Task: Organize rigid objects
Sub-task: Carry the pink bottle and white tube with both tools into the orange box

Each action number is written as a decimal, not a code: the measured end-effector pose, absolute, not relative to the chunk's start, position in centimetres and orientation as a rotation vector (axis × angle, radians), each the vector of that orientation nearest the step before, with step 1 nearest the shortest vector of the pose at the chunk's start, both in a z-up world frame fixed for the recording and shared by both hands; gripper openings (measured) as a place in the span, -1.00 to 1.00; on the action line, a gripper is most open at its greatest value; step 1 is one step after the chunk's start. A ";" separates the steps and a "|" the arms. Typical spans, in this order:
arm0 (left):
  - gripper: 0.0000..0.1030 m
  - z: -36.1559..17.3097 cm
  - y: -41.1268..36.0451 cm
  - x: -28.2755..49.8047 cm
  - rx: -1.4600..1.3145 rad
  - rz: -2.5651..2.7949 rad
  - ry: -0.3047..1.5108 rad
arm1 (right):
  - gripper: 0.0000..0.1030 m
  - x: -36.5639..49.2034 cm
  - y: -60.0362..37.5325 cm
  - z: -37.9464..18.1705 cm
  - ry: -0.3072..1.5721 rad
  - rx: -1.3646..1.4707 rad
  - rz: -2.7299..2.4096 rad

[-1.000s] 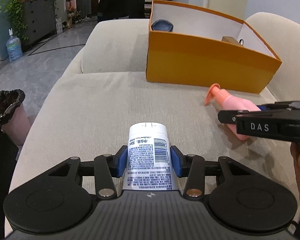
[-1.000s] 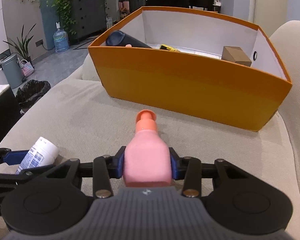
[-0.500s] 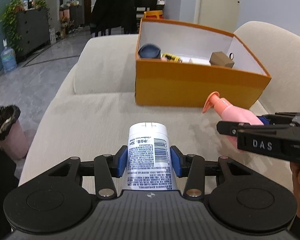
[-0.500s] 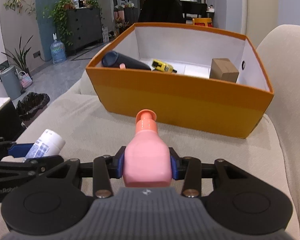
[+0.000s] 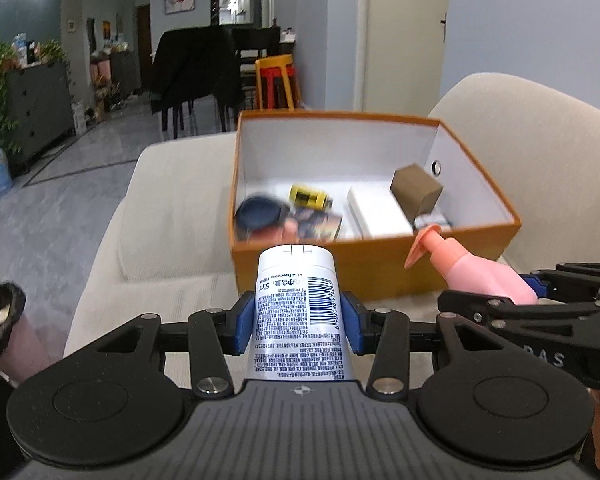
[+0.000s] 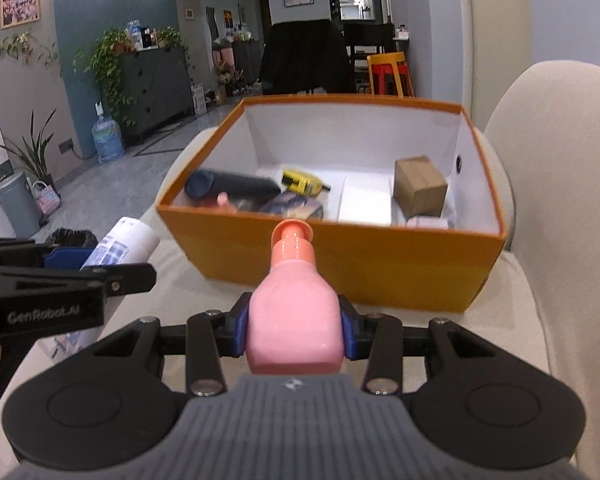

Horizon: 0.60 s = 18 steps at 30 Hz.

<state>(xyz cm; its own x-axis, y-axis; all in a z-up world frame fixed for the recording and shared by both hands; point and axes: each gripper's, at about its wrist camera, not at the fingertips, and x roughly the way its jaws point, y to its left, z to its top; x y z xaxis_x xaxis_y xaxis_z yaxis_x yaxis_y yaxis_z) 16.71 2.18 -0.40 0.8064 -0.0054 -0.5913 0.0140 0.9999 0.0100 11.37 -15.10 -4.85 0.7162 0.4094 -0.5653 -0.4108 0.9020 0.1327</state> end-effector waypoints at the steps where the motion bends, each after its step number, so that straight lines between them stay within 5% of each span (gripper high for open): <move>1: -0.01 -0.1 2.1 17.2 0.018 -0.014 0.626 | -0.18 11.6 -15.3 -4.5 0.618 -0.005 0.453; 18: -0.01 2.4 1.2 24.8 0.045 -0.071 0.562 | -0.18 18.2 -15.9 0.8 0.517 -0.040 0.411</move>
